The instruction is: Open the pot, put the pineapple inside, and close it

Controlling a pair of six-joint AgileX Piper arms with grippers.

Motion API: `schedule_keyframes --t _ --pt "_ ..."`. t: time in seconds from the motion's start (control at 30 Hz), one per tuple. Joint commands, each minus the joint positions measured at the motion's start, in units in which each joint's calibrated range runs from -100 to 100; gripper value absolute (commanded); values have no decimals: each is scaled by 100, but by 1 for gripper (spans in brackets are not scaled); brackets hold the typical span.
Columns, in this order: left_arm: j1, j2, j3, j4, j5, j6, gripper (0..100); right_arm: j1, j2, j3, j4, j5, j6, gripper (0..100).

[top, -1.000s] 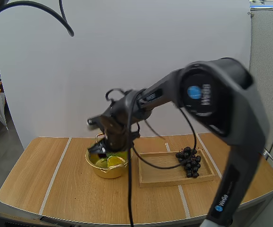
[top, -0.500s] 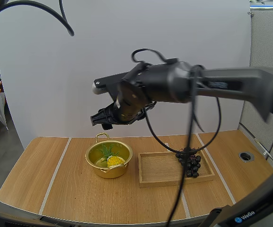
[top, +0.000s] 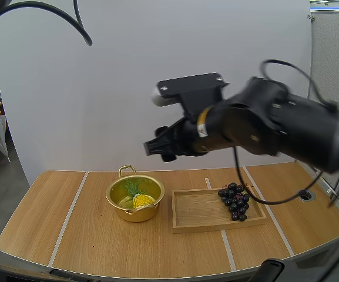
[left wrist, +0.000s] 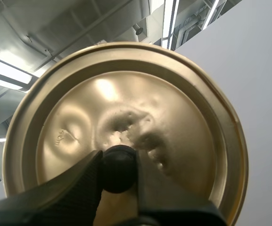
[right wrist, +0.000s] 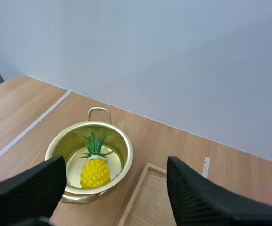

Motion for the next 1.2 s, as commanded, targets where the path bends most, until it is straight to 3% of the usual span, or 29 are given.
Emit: schedule_keyframes --t 0.0,0.1,0.47,0.77,0.8,0.9,0.97,1.17 --pt "-11 -40 -26 20 -262 -63 0 4 -1052 322 -45 783 -152 100" --pt "-11 -40 -26 20 -262 -63 0 4 -1527 476 -31 986 -441 100" --pt "-11 -40 -26 20 -262 -63 0 4 -2415 894 150 1897 -456 100" --pt "-11 -40 -26 20 -262 -63 0 -493 -2534 971 609 2017 -606 100" --pt "-11 -40 -26 20 -262 -63 0 -542 -2537 971 729 2017 -669 88" --pt "-11 -40 -26 20 -262 -63 0 -736 -2537 971 1324 2056 -945 28" --pt "-11 -40 -26 20 -262 -63 0 -879 -2560 971 1697 2056 -1110 0" --pt "-11 -40 -26 20 -262 -63 0 -1203 -2659 971 1974 2168 -1193 0"
